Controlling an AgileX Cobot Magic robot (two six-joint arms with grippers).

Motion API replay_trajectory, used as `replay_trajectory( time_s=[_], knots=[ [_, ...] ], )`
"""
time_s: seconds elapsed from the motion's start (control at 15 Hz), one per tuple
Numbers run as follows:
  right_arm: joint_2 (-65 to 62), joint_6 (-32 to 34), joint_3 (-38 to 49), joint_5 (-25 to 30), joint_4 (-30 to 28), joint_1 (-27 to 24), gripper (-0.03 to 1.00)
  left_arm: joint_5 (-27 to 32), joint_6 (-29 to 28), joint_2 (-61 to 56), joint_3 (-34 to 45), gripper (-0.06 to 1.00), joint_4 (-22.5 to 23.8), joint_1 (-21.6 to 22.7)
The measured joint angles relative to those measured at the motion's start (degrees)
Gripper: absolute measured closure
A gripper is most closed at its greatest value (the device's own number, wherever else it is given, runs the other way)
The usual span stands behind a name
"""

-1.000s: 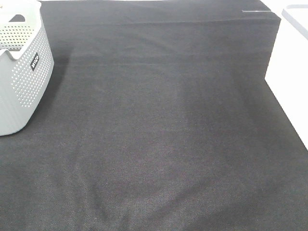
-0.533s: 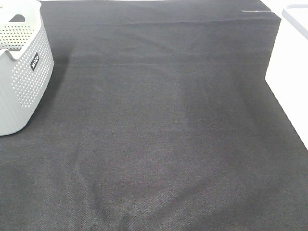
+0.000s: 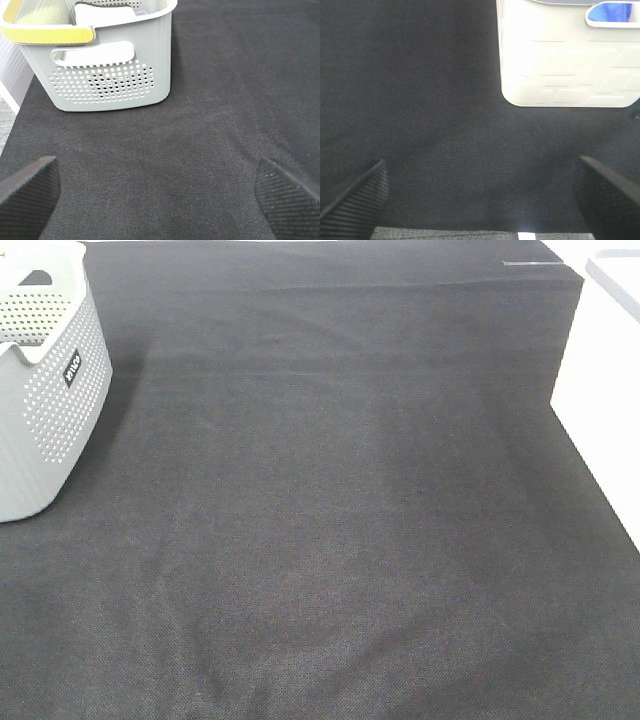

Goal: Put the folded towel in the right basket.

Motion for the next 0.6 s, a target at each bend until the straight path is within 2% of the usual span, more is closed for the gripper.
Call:
replay_trajectory(
  time_s=[0.13,0.27,0.6],
  knots=[
    [0.0,0.0,0.0,0.0,0.57,-1.09,0.0,0.0,0.0,0.0,0.0,-0.04,0.0,0.0],
    [0.0,0.0,0.0,0.0,0.57,-4.41,0.0,0.0,0.0,0.0,0.0,-0.04,0.0,0.0],
    [0.0,0.0,0.0,0.0,1.09,-4.98,0.01,0.0,0.0,0.0,0.0,-0.04,0.0,0.0]
  ],
)
